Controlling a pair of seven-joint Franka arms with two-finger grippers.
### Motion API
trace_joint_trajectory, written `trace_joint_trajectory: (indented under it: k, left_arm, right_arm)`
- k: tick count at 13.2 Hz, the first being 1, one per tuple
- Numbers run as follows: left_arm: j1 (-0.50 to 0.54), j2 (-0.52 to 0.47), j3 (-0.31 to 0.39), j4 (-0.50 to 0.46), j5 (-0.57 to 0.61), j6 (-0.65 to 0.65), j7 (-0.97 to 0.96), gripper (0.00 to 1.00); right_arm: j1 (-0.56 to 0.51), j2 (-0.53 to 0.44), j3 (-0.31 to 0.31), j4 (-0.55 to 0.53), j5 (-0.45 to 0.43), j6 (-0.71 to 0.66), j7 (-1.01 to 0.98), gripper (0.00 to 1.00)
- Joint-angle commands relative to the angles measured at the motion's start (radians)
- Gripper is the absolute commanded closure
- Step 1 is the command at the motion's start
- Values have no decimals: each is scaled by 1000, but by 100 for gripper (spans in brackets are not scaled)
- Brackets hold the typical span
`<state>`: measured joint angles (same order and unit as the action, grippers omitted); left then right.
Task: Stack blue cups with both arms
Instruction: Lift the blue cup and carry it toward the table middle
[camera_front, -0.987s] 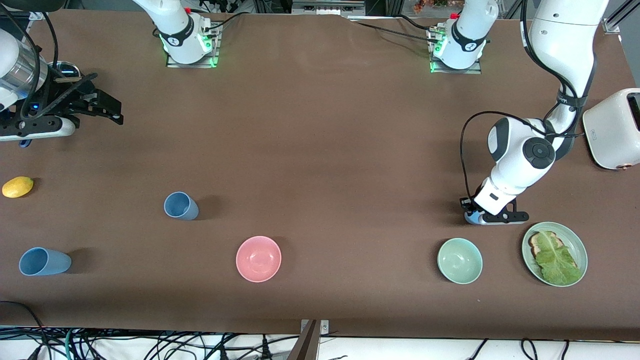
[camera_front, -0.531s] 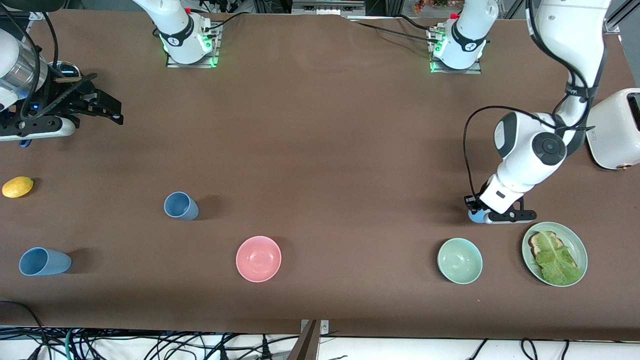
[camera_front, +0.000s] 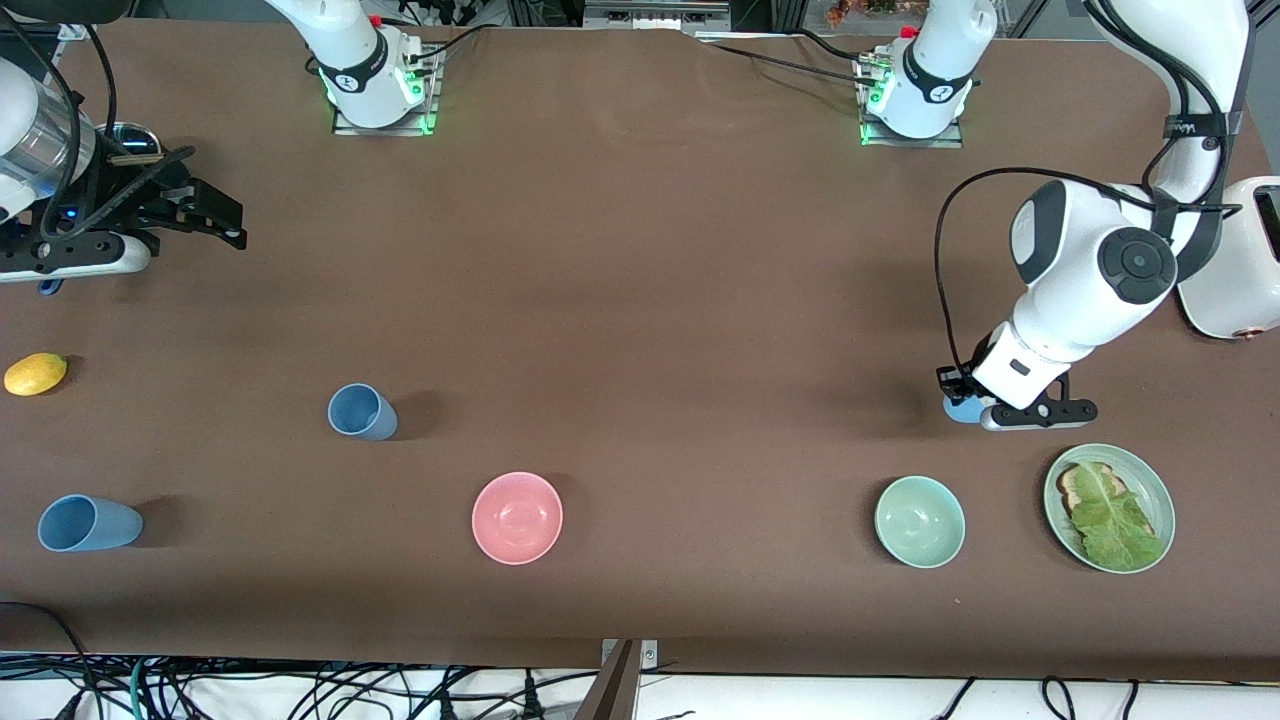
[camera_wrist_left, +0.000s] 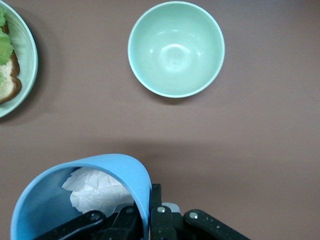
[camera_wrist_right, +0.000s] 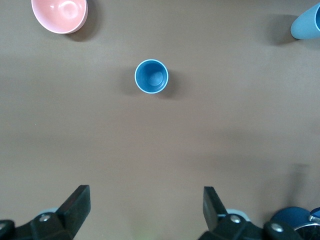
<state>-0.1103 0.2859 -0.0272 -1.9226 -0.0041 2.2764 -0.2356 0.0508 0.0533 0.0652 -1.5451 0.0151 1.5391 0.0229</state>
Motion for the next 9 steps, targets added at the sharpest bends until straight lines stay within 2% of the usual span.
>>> trace_joint_trajectory:
  k: [1, 9]
  left_arm:
    - [-61, -27, 7, 42, 9, -90, -99, 100]
    - [-253, -24, 7, 123, 9, -206, -459, 100]
  right_arm:
    - [1, -9, -2, -9, 3, 7, -15, 0]
    - [1, -9, -2, -9, 3, 7, -15, 0]
